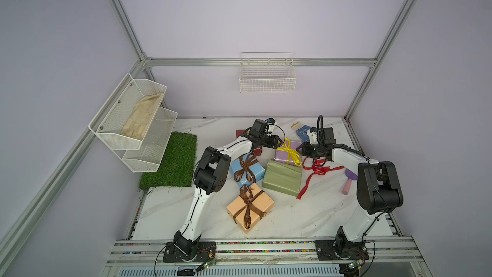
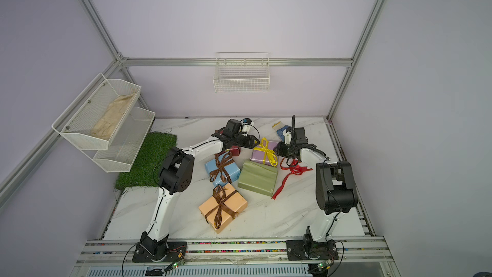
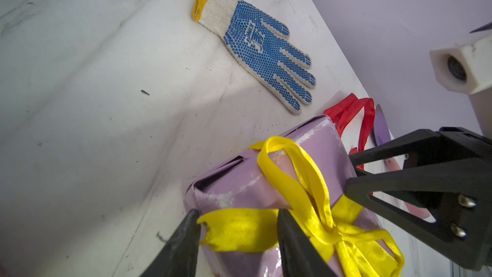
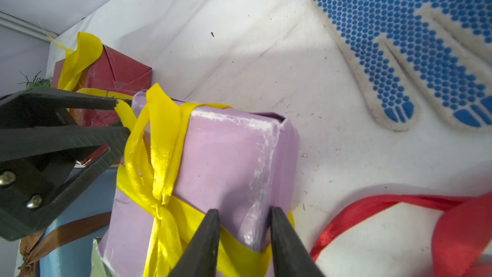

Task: Untie the ribbon bows on the gift boxes
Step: Untie the ribbon from the gift box.

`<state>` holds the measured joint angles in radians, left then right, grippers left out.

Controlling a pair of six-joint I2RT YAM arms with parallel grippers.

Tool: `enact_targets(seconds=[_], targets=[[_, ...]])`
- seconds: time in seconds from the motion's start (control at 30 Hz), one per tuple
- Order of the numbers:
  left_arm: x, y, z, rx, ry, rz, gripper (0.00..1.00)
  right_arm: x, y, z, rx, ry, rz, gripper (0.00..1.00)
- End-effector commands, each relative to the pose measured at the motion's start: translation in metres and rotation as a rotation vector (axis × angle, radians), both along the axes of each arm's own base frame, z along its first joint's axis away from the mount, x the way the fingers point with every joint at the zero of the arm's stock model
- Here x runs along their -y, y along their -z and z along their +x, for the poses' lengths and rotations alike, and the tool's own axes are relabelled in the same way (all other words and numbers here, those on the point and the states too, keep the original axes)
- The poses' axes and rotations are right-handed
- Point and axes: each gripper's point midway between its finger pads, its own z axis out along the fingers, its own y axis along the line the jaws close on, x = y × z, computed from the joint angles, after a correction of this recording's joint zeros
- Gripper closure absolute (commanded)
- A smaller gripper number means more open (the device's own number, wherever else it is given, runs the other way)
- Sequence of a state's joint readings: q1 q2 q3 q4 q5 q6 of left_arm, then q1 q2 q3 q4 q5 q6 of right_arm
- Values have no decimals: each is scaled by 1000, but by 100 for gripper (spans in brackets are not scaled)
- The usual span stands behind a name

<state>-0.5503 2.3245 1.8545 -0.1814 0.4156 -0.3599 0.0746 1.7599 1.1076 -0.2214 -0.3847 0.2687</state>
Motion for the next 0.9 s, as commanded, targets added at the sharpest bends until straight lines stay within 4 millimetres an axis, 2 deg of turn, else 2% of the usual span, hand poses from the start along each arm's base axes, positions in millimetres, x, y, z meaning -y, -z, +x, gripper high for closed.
enact_targets(seconds=[0.0, 0.17, 0.5, 0.67, 0.87], targets=[[6, -20, 7, 47, 3, -31, 58, -8, 7, -1, -16, -16, 8, 65], [3, -24, 7, 55, -10, -26, 72, -11, 10, -1, -19, -19, 4, 65], [-13, -36, 0, 97, -29, 33, 79, -5, 17, -2, -34, 9, -30, 63], [-22, -48, 0, 126, -60, 65, 86, -4, 21, -3, -42, 18, -32, 61], [-29, -65, -4, 157, -67, 84, 88, -2, 23, -3, -48, 27, -40, 60]])
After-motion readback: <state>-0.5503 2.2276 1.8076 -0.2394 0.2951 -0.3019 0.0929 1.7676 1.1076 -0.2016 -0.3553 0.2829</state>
